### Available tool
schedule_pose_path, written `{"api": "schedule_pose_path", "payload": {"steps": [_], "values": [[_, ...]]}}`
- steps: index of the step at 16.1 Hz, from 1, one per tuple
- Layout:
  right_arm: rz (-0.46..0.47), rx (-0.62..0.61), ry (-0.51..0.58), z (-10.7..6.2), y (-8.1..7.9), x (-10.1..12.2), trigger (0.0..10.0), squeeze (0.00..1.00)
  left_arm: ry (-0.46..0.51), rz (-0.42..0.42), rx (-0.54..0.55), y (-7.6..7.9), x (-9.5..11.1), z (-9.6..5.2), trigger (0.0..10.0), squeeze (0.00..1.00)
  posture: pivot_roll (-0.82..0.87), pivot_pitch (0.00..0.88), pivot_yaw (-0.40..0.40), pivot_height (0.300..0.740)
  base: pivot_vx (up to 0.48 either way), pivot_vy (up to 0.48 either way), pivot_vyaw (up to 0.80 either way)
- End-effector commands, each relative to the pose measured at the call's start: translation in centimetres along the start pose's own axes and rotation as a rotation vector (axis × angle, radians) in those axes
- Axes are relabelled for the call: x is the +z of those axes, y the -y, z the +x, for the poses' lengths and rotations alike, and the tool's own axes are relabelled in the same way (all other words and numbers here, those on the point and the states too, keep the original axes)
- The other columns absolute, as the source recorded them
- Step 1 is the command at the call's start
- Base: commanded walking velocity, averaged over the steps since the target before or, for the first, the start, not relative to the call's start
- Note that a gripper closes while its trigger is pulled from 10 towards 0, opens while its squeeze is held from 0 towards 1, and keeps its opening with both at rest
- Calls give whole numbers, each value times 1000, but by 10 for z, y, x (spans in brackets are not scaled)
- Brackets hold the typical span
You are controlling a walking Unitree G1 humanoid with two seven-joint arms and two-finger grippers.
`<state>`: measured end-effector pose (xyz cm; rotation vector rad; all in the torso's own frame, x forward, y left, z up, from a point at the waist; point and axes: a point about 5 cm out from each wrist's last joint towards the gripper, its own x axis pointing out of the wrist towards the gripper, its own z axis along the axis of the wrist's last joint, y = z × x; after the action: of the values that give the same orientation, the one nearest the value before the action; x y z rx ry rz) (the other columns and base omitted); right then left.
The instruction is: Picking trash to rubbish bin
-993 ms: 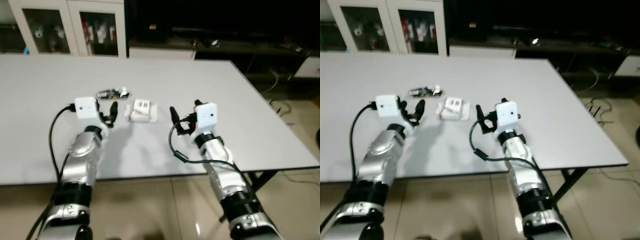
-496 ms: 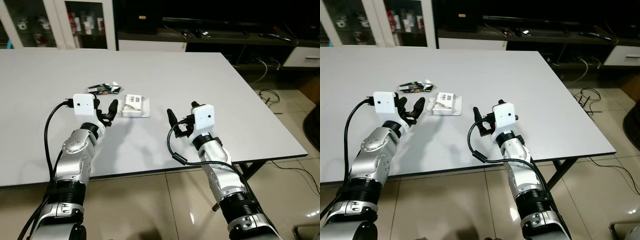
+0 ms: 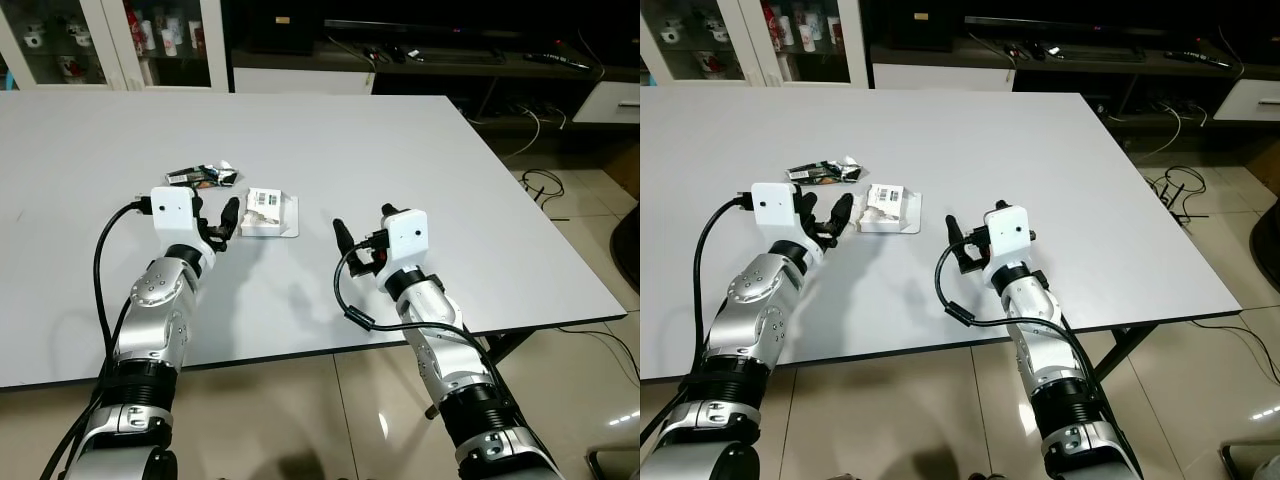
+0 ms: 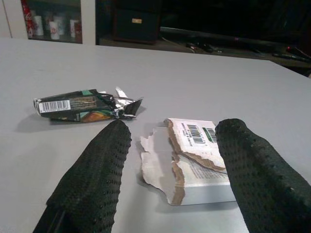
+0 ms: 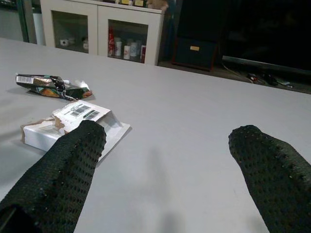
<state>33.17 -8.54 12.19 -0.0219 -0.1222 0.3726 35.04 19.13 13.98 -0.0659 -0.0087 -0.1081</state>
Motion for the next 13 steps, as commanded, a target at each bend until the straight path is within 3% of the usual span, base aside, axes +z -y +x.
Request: {"api": "schedule_pose_path", "payload": {"steps": [1, 13], "values": [[11, -11, 2, -2, 4, 1, 10000, 0, 18, 13, -11, 5, 4, 3, 10000, 0, -16, 27, -70, 740, 0, 0, 0], [16, 1, -1, -7, 0, -1, 10000, 0, 37, 15, -3, 7, 5, -2, 10000, 0, -16, 53, -75, 740, 0, 0, 0]]}}
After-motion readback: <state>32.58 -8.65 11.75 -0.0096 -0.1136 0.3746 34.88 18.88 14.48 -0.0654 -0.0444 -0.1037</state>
